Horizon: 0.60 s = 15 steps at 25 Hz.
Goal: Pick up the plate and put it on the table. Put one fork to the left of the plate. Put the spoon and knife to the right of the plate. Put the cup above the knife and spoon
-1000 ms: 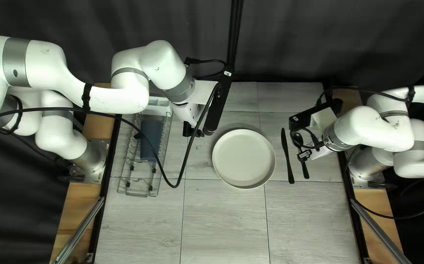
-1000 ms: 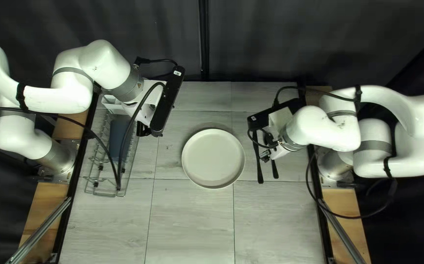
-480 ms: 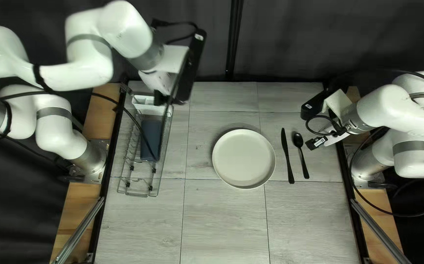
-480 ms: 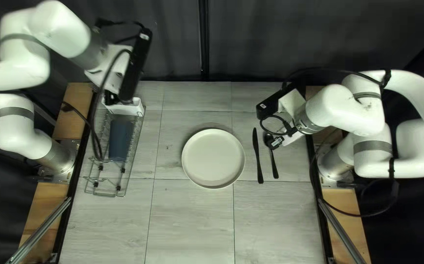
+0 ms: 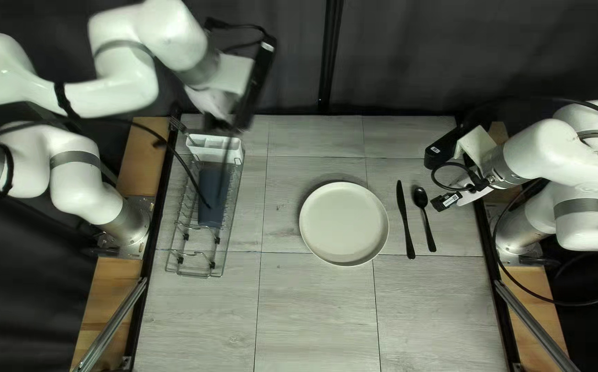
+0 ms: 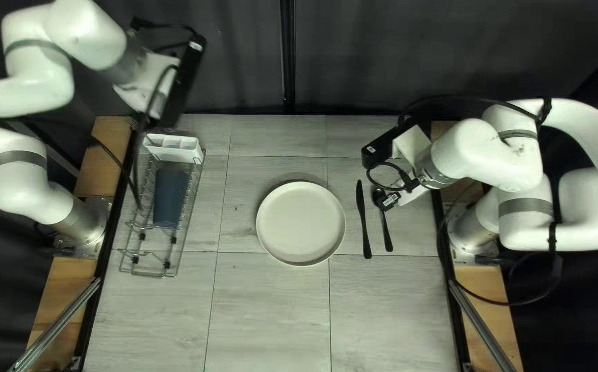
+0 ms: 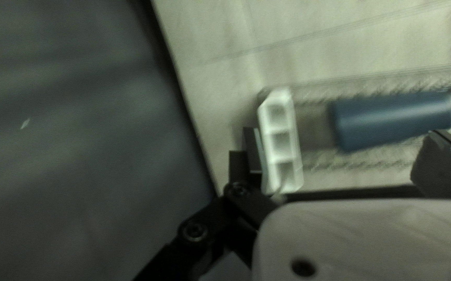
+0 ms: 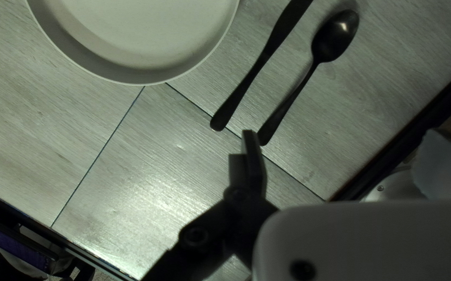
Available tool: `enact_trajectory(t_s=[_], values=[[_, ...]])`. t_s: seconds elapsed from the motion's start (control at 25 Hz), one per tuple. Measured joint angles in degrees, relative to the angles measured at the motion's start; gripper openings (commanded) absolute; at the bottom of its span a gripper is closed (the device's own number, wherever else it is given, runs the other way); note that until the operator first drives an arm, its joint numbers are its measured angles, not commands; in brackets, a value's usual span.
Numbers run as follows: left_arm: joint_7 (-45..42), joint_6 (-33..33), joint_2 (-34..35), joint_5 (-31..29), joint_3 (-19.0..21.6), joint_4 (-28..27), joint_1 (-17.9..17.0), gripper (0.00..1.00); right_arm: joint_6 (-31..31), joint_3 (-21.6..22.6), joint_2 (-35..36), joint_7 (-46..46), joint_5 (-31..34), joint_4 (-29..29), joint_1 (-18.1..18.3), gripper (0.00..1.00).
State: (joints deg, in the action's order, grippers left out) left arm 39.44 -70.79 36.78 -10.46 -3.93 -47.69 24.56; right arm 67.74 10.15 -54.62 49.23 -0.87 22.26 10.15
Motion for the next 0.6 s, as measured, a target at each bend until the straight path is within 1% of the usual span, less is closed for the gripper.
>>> enact_trajectory(t_s=[0.12, 0.24, 0.36, 0.48, 0.6], values=[[1.9, 1.2, -0.1, -1.1, -2.0, 3.1, 0.9, 1.0, 0.0, 0.0, 0.0, 0.0, 0.0, 0.0, 0.0, 1.0], [4.5, 2.9, 0.3, -2.4, -5.0, 7.0, 2.3, 1.0, 0.0, 0.0, 0.0, 0.0, 0.0, 0.0, 0.0, 1.0], [5.9, 4.1, -0.9, -3.7, -7.2, 9.1, 3.6, 1.0, 0.0, 0.0, 0.0, 0.0, 0.0, 0.0, 0.0, 1.0], [5.6, 5.2, -3.3, -4.9, -8.2, 10.7, 4.7, 1.0, 0.0, 0.0, 0.0, 0.0, 0.0, 0.0, 0.0, 1.0], [3.5, 5.5, -5.8, -6.7, -8.0, 11.5, 5.9, 1.0, 0.0, 0.0, 0.0, 0.0, 0.0, 0.0, 0.0, 1.0]])
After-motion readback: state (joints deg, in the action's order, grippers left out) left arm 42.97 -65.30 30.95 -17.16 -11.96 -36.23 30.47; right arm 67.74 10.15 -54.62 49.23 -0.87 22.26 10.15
